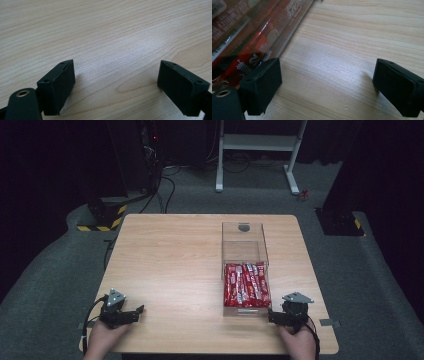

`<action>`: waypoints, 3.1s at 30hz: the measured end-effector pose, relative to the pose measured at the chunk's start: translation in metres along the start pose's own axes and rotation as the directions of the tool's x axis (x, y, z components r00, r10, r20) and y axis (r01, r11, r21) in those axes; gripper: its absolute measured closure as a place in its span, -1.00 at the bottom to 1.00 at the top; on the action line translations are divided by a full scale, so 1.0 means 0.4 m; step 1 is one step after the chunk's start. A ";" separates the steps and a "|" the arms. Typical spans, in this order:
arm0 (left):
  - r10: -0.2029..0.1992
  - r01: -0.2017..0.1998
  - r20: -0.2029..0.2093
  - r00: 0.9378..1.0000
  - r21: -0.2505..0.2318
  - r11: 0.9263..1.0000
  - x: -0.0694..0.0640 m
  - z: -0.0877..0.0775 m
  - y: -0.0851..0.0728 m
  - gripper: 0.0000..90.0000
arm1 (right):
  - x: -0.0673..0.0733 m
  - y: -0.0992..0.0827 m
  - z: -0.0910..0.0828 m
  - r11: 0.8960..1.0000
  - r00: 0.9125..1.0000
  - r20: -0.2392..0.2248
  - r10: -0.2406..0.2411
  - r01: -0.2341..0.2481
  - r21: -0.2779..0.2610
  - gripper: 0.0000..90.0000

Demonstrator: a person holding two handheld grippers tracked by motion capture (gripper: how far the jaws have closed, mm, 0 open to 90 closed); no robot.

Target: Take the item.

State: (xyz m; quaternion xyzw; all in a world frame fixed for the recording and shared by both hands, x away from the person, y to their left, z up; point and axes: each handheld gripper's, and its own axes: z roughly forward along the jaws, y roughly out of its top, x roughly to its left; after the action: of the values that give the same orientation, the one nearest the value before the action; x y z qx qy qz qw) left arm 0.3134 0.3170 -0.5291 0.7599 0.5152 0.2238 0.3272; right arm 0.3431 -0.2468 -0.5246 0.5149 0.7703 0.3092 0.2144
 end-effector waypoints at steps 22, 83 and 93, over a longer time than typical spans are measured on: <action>0.000 0.000 -0.001 1.000 0.007 1.000 0.001 0.001 0.003 -0.68 | 0.004 -0.002 -0.002 1.000 1.000 0.005 0.008 -0.008 0.000 -0.81; 0.082 -0.061 0.179 0.981 -0.122 0.991 -0.113 -0.029 0.060 -0.69 | 0.004 -0.003 -0.003 1.000 1.000 0.001 0.007 -0.007 -0.002 -0.80; 0.108 -0.083 0.165 0.980 -0.151 0.985 -0.137 -0.030 0.071 -0.71 | 0.004 -0.003 -0.003 1.000 1.000 0.001 0.006 -0.006 -0.002 -0.80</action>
State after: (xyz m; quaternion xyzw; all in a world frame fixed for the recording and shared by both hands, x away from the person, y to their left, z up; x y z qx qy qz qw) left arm 0.3030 0.2619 -0.5006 0.7749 0.4300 0.2091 0.4134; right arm 0.3411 -0.2459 -0.5246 0.5172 0.7682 0.3105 0.2142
